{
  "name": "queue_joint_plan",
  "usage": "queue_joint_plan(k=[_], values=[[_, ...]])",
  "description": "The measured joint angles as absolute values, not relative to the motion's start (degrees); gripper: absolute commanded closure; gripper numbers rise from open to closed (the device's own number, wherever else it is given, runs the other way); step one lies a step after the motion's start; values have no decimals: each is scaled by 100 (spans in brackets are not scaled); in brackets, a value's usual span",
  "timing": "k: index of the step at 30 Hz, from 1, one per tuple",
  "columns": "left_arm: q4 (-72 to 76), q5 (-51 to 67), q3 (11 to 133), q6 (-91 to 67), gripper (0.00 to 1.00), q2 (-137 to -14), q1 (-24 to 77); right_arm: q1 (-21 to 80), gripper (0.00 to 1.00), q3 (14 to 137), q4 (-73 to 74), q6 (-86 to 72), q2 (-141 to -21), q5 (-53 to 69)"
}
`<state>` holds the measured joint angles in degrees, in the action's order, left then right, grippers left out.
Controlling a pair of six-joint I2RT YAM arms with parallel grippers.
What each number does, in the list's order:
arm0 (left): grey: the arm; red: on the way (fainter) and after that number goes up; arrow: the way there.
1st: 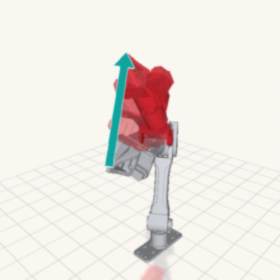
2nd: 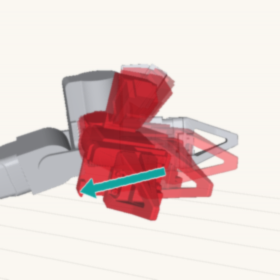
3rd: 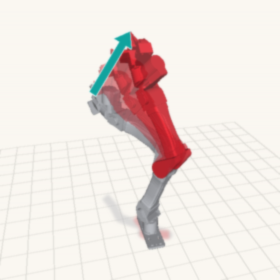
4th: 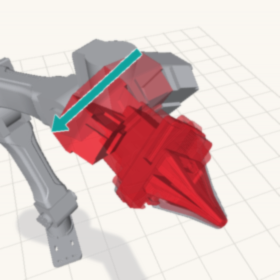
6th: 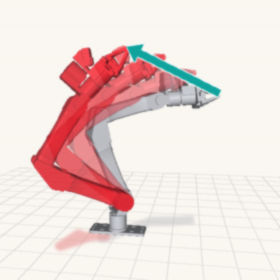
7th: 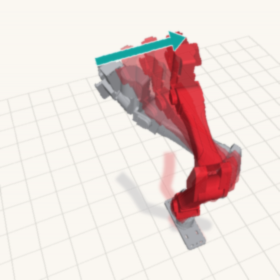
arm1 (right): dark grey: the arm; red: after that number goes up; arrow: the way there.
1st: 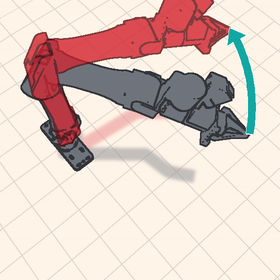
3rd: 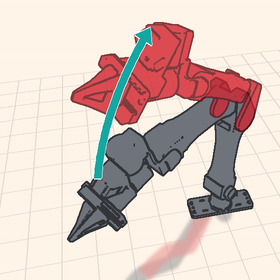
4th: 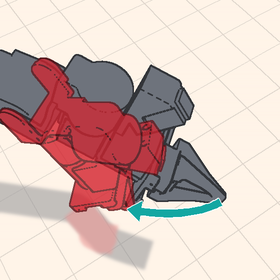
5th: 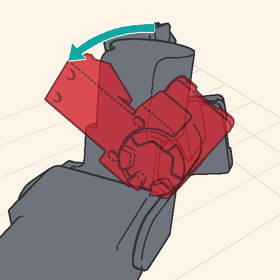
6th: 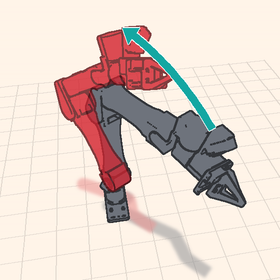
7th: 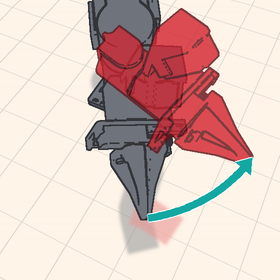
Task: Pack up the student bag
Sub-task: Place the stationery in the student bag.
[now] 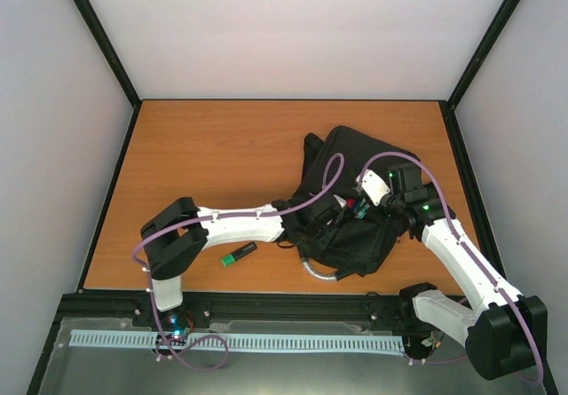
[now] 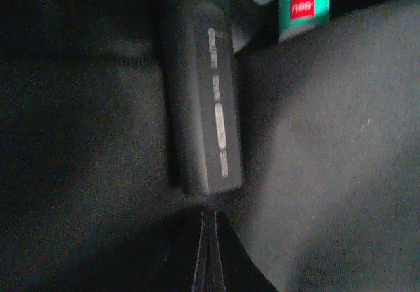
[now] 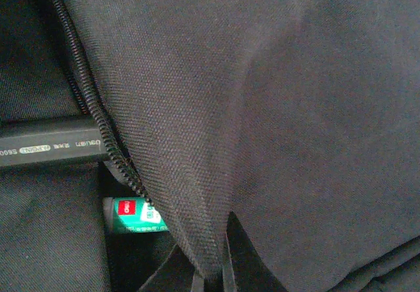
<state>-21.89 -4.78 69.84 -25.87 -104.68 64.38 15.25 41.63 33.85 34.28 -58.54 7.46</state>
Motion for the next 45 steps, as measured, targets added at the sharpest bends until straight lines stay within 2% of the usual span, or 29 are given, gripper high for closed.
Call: queue_joint_plan(k=[15, 32, 45], values=[[-744, -598, 7483, -2565, 99, -11225, 5966, 1525, 97, 4163, 3382, 3448, -5857, 751], [513, -585, 7446, -2738, 99, -11572, 5953, 1525, 97, 4163, 3365, 3448, -5867, 735], [563, -532, 7054, -2812, 96, -11076, 5946, 1531, 97, 4163, 3365, 3446, -5892, 727]])
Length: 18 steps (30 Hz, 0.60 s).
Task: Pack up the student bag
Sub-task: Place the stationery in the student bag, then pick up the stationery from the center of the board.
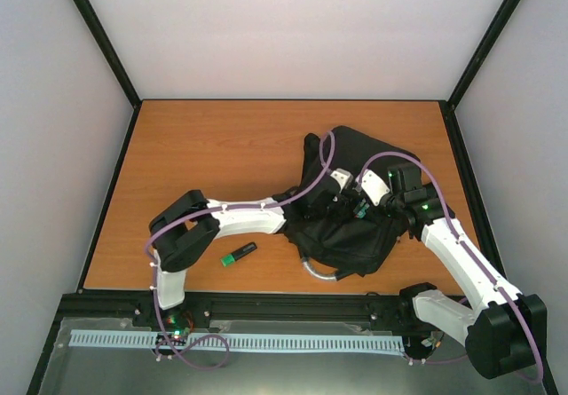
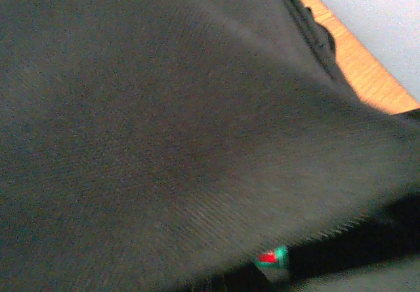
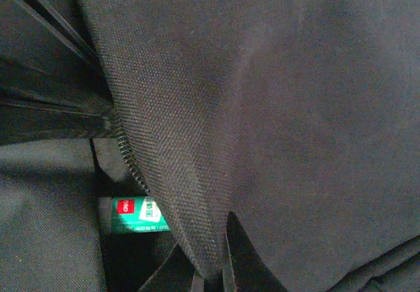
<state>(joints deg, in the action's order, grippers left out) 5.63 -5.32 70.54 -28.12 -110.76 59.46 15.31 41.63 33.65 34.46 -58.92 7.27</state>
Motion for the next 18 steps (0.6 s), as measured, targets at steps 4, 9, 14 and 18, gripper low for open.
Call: queue_joint_plan(k=[4, 9, 14, 18], values=[[139, -375, 7054, -2788, 86, -10669, 5944, 1544, 97, 4163, 3367, 3446, -5902, 701], [-414, -209, 6770, -2751, 66, -10147, 5940, 1546, 97, 4163, 3369, 3444, -5902, 690], [-1157, -237, 5902, -2875, 45, -9297, 5935, 1549, 97, 4163, 3371, 3444, -5929, 698], [-2123, -576, 5704, -3105, 27, -8619, 5937, 1549, 97, 4163, 3376, 3446, -5942, 714]])
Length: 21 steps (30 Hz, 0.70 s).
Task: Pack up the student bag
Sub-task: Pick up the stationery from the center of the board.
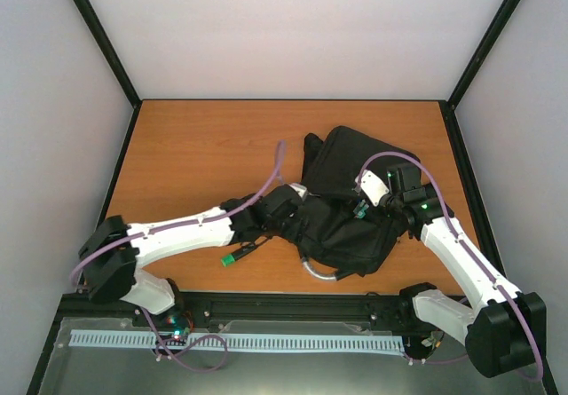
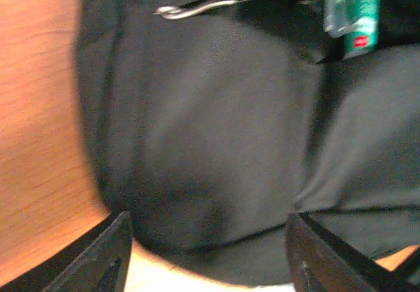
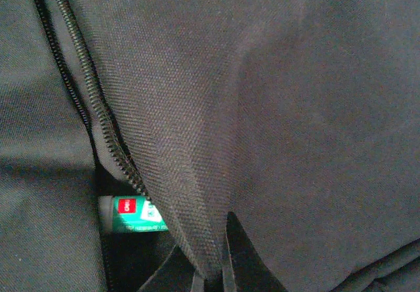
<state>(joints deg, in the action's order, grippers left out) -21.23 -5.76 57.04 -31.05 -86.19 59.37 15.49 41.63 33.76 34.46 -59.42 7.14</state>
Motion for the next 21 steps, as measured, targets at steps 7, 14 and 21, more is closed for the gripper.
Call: queue_joint_plan(k=[7, 14, 21], values=[[-4104, -1594, 5789, -3688, 10, -8090, 5881, 1549, 97, 4163, 3378, 3446, -5942, 711], [-5043, -1907, 5614, -4053, 5, -8309, 5629, 1549, 97, 4163, 3380, 3446, -5942, 711], [-5070, -1619, 5251, -4045, 1, -8565, 5339, 1549, 97, 4163, 3380, 3446, -5942, 711]])
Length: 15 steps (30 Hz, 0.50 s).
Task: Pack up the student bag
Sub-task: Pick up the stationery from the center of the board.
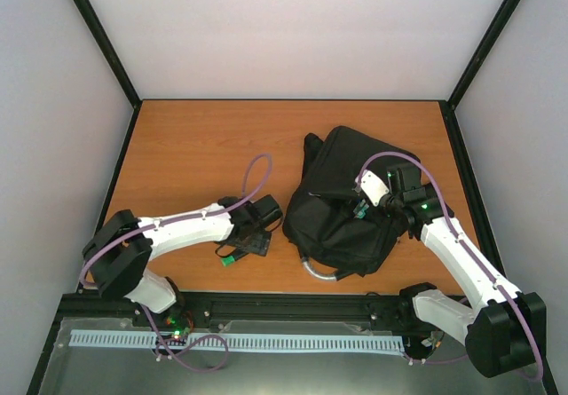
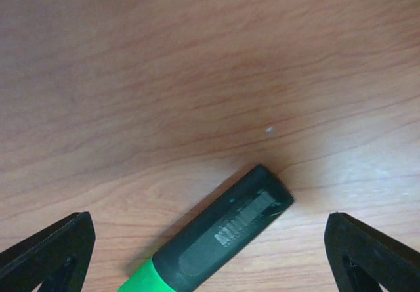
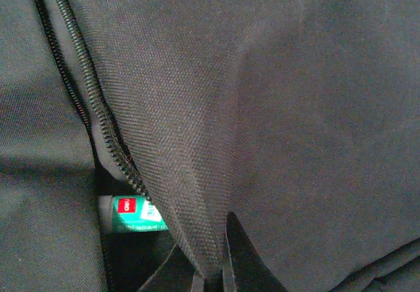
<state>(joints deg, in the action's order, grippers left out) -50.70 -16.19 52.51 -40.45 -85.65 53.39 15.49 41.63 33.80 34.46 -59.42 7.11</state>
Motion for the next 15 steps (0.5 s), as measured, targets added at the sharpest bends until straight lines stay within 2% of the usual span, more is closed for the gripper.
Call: queue_joint_plan(k=[4, 15], values=[[-4980, -1212, 4912, -3953, 1, -8639, 5116, 1549, 97, 4163, 3380, 3446, -5942, 711], [-4554, -161, 4495, -3795, 39, -8637, 5078, 1549, 97, 4163, 3380, 3446, -5942, 711]])
